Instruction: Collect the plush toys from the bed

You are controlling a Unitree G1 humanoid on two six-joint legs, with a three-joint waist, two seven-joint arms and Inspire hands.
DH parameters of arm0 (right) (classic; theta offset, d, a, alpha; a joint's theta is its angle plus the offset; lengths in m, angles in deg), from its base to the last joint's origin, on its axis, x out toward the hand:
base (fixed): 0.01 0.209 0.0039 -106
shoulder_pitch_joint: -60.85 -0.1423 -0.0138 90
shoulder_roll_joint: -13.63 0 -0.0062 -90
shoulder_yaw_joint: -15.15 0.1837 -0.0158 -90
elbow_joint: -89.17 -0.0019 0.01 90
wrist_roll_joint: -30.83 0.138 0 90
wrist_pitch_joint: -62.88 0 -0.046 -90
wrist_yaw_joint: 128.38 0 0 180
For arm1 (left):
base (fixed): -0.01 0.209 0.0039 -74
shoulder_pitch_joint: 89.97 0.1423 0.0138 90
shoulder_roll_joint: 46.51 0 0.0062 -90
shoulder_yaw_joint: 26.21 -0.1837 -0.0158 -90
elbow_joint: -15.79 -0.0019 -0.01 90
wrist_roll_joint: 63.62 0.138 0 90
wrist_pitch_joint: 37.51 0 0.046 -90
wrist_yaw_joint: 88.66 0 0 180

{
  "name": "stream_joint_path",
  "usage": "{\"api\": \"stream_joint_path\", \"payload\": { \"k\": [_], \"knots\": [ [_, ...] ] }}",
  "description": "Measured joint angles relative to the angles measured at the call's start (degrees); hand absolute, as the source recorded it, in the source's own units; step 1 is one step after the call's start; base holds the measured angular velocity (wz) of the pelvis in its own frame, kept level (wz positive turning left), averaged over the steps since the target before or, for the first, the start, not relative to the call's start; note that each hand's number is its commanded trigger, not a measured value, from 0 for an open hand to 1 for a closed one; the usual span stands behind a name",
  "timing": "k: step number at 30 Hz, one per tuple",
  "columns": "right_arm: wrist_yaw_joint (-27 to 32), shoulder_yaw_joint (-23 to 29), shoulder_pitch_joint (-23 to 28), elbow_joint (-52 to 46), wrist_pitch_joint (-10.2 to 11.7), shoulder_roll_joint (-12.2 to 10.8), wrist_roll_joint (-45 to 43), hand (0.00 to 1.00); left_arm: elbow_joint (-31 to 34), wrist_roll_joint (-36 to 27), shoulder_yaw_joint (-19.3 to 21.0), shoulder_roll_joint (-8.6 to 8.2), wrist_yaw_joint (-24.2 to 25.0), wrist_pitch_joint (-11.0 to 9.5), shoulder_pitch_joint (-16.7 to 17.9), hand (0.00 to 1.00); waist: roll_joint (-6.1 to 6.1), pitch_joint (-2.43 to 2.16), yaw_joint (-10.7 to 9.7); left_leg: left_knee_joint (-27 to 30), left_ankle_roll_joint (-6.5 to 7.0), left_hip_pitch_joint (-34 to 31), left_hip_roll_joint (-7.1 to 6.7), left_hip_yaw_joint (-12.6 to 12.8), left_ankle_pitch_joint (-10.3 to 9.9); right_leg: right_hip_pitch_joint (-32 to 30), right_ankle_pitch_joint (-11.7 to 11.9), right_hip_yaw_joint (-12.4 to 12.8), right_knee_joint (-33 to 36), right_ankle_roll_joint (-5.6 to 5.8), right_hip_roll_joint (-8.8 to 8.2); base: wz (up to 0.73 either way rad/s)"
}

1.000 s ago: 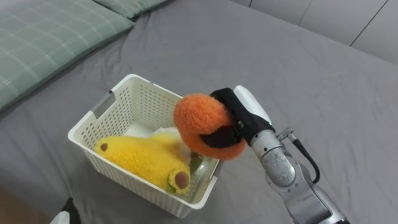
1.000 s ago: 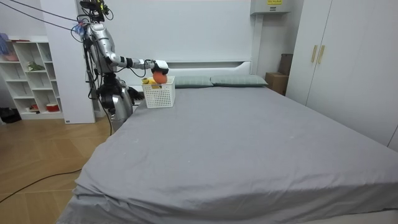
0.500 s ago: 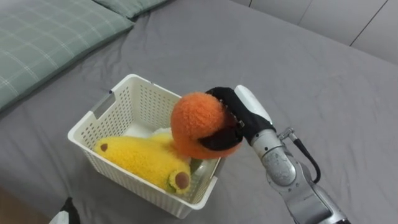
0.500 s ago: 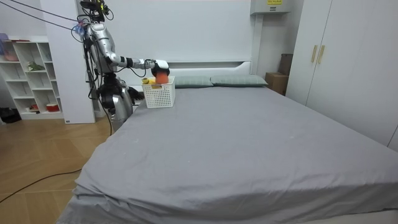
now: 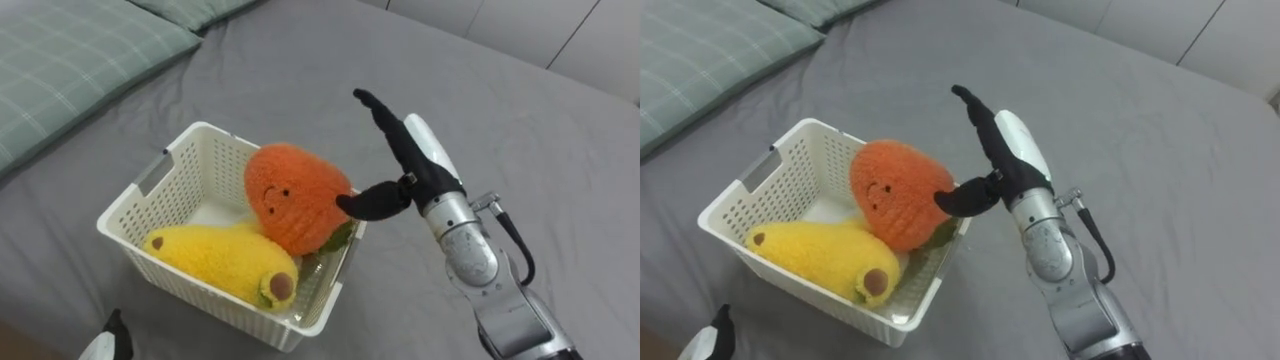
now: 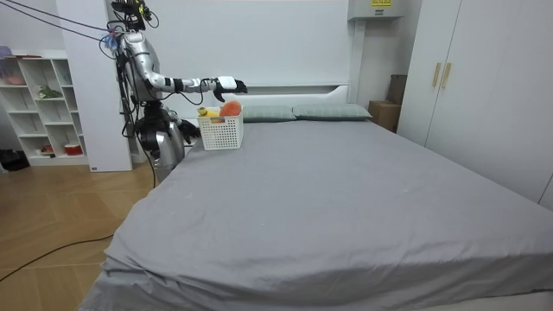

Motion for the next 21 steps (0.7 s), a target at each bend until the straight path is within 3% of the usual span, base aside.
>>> {"api": "stream_joint_path", "payload": {
  "k": [12,15,18,21],
  "knots": [
    [1.62,1.95,1.83,-3.96,0.25,-0.02,3.33,0.0,-0.17,-0.09,0.0,-0.44,-0.92,-0.11,0.14,0.0,0.33,-0.02,-1.19,-0.02,0.08,0.86,0.0,0.86,-0.02,0.08,0.03,0.8,0.04,0.07,-0.15,-0.03],
    [1.63,2.19,4.1,-4.55,0.69,-0.03,6.69,0.0,-2.94,-1.2,0.03,-0.58,-1.31,-0.24,0.1,0.0,0.84,-0.16,-2.79,-0.32,0.28,0.95,-0.02,1.06,-0.11,0.22,0.06,0.93,0.21,0.17,-0.22,-0.04],
    [1.71,6.2,5.87,-4.55,0.77,-0.02,9.25,0.0,-4.13,-1.6,0.27,-1.01,-1.29,-0.2,0.23,0.0,1.31,-0.16,-4.3,-0.26,0.51,0.74,-0.04,1.56,-0.23,-0.04,0.22,1.51,0.15,0.44,-0.26,-0.08],
    [3.34,10.64,7.79,-4.56,0.77,0.25,14.09,0.0,-4.42,-1.6,1.57,-1.27,-1.63,-0.2,0.81,0.0,1.97,-0.6,-4.67,-0.34,0.68,1.21,0.01,3.16,-0.35,-0.5,0.27,3.22,0.18,0.53,-0.19,-0.25]
  ]
}}
